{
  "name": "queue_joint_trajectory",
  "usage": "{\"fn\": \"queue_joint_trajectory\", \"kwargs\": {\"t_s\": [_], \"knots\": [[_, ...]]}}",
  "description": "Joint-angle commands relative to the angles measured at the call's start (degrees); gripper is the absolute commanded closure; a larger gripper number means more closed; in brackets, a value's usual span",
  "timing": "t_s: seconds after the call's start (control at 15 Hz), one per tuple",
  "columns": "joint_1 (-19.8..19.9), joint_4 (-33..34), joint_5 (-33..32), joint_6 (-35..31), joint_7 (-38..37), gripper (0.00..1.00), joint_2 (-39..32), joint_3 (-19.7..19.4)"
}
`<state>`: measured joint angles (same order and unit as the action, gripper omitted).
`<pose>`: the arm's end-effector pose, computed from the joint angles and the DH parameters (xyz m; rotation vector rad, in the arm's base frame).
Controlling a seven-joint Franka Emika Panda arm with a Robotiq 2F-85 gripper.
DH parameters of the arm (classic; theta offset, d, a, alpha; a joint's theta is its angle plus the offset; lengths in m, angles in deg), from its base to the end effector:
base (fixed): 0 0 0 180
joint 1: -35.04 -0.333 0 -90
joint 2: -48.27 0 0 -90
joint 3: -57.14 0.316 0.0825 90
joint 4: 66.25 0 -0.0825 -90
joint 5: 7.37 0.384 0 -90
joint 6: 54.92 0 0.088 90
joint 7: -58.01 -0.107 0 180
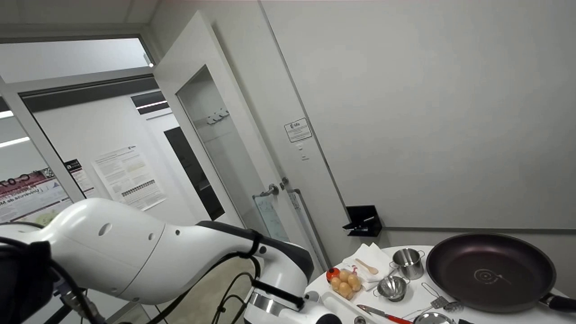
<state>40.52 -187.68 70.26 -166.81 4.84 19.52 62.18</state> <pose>0.5365 0.0620 0.1695 -1.2109 1.8160 1.1846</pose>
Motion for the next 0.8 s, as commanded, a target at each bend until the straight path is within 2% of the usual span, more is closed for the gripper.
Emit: {"fn": "queue_joint_trajectory", "kwargs": {"t_s": [0.0, 0.73], "knots": [[-0.6, 0.7, 2.5, 5.9, 2.2, 0.89, -0.4, -3.3], [0.1, 2.1, 6.6, 19.0, 7.8, 0.89, -3.5, -6.6]]}}
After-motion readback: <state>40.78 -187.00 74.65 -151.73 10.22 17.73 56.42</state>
